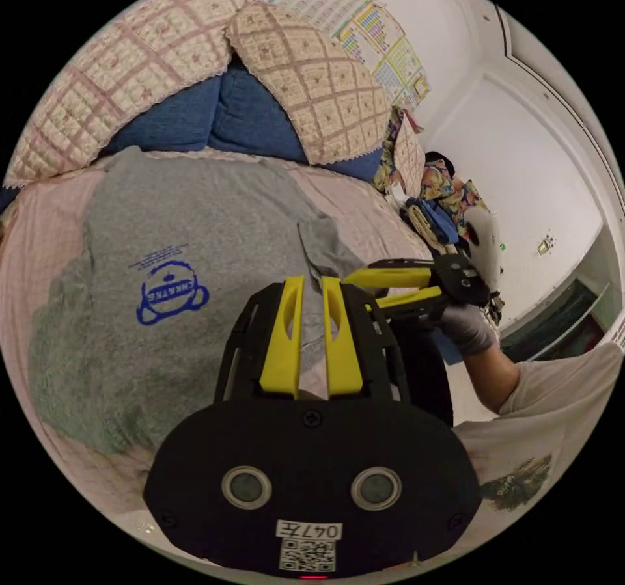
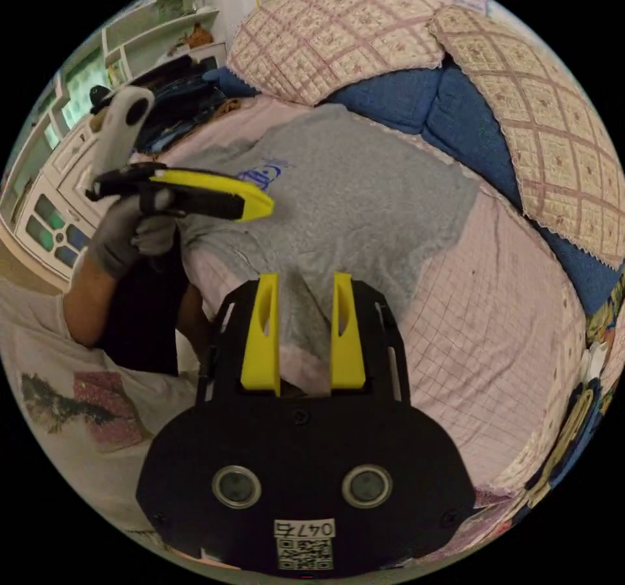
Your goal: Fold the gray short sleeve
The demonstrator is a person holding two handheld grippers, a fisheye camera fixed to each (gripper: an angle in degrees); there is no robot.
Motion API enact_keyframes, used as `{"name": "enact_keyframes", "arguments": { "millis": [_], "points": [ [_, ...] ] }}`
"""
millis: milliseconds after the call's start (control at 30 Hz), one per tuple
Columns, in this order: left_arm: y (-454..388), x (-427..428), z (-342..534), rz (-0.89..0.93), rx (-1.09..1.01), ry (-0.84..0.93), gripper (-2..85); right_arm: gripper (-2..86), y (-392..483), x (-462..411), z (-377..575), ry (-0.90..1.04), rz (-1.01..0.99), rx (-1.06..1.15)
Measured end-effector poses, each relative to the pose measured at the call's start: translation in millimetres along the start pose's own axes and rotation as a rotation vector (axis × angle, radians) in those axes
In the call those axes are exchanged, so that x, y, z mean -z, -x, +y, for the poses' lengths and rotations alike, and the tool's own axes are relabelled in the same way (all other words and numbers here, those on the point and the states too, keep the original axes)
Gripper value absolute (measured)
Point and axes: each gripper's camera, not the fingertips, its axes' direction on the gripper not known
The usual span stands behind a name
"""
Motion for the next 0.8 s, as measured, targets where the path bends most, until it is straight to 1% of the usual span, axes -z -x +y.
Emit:
{"name": "enact_keyframes", "arguments": {
  "millis": [67,133,233,300,367,400,500,600,667,733,800],
  "points": [
    [-17.7,-9.5,-4.1,-0.006,-0.06,0.017,5.0,3.3,-20.8,26.0,10.5,-0.117,-0.033,-0.062],
    [-35.9,-19.5,-6.9,0.017,-0.117,0.02,4.9,1.9,-45.7,37.8,16.6,-0.173,-0.016,-0.139],
    [-71.0,-37.0,-7.5,0.086,-0.21,-0.013,4.9,3.0,-86.5,26.3,10.5,-0.107,0.06,-0.237],
    [-103.6,-56.6,-7.6,0.062,-0.282,-0.025,5.1,5.1,-106.4,10.9,1.8,-0.075,0.024,-0.274],
    [-126.8,-73.7,-8.6,0.022,-0.333,-0.016,5.4,7.3,-126.5,-6.9,-7.2,-0.099,-0.073,-0.339],
    [-140.2,-84.8,-9.7,-0.003,-0.36,-0.005,5.8,7.7,-130.3,-11.0,-8.9,-0.106,-0.091,-0.358],
    [-161.4,-106.5,-13.0,-0.072,-0.386,0.026,6.5,8.6,-143.6,-33.8,-16.2,-0.094,-0.125,-0.438],
    [-164.5,-124.3,-18.8,-0.14,-0.358,0.074,6.2,4.1,-148.3,-53.0,-19.6,-0.074,-0.158,-0.458],
    [-162.4,-130.5,-22.0,-0.127,-0.343,0.093,3.8,1.1,-150.6,-55.8,-16.5,-0.073,-0.182,-0.474],
    [-159.7,-127.4,-24.4,-0.106,-0.32,0.078,0.5,0.4,-151.2,-50.0,-11.6,-0.089,-0.182,-0.476],
    [-158.2,-114.8,-27.2,-0.061,-0.312,0.036,-0.5,0.1,-154.0,-44.3,-6.8,-0.094,-0.183,-0.473]
  ]
}}
